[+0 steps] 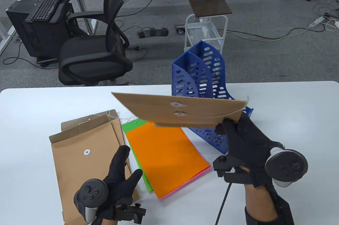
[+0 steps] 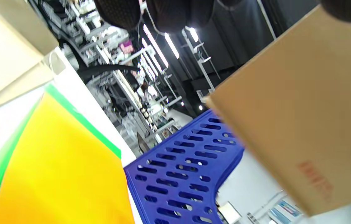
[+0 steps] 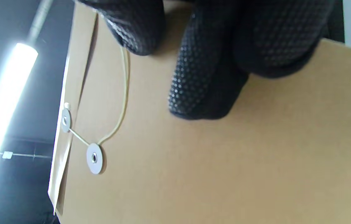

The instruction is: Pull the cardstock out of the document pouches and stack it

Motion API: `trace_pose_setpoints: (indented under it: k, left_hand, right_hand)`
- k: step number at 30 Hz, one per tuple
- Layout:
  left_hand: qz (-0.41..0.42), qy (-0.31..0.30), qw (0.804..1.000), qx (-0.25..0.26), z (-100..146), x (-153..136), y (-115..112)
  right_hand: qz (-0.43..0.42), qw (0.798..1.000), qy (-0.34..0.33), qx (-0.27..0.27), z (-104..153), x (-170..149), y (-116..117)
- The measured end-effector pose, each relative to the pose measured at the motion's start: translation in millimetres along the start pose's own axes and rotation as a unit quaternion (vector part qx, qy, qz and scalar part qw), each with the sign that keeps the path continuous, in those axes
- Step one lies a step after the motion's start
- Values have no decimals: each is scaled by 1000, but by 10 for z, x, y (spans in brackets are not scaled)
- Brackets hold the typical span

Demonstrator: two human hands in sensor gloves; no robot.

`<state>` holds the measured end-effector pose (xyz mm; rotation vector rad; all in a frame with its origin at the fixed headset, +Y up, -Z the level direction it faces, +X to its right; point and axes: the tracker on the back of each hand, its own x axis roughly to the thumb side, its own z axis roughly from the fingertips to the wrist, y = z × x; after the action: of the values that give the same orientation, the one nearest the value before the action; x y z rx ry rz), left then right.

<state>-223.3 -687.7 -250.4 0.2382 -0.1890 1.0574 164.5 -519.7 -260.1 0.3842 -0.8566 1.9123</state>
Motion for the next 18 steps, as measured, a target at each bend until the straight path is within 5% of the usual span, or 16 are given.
trace_pose_setpoints:
  k: [5, 11, 13, 18]
  left_hand:
    - [85, 10, 995, -53, -41, -124, 50]
    - [156, -41, 966, -201, -78, -51, -126]
    - [149, -51, 965, -209, -62, 21, -192]
    - [73, -34, 986, -143, -75, 4, -151]
  right_hand:
    - [-77, 986, 101, 108, 168, -336, 319]
    - [-96, 964, 117, 218, 236, -399, 534]
    - [-100, 966, 137, 194, 261, -451, 555]
    - [-19, 957, 159, 243, 257, -611, 538]
